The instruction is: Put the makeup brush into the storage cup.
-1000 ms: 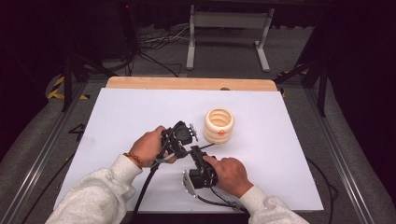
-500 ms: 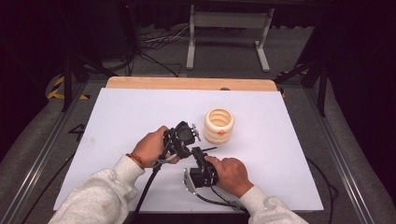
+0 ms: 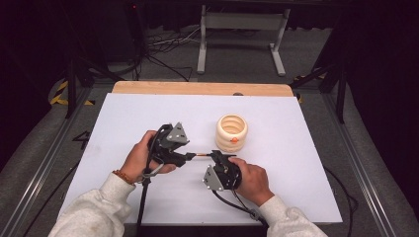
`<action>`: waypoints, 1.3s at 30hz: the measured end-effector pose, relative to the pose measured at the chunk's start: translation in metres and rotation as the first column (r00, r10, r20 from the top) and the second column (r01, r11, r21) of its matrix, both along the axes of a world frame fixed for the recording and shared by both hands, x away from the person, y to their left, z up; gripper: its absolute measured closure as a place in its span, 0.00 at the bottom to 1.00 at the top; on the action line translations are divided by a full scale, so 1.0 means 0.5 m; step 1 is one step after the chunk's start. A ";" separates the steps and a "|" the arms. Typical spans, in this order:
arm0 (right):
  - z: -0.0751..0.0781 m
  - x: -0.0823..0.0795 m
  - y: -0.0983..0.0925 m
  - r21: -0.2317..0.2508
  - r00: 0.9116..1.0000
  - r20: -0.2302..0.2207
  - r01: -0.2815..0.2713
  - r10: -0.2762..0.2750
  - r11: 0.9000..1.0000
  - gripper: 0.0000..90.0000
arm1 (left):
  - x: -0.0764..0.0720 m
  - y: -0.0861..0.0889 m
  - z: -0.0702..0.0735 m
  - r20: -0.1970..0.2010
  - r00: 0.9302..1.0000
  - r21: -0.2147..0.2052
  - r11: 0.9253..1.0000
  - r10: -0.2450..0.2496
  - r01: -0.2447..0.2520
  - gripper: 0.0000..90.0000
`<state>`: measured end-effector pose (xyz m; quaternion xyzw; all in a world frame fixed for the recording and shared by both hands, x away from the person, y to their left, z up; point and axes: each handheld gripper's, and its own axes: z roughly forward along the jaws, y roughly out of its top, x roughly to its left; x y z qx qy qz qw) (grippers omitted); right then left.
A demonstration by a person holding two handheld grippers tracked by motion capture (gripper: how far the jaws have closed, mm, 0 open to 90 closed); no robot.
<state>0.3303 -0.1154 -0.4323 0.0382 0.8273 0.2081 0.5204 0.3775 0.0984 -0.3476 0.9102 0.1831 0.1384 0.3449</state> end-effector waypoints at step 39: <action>0.077 0.093 -0.165 0.735 0.924 -0.327 0.115 0.201 0.668 0.93 | -0.114 0.271 -0.178 0.183 0.913 -0.431 0.865 0.364 -0.258 0.04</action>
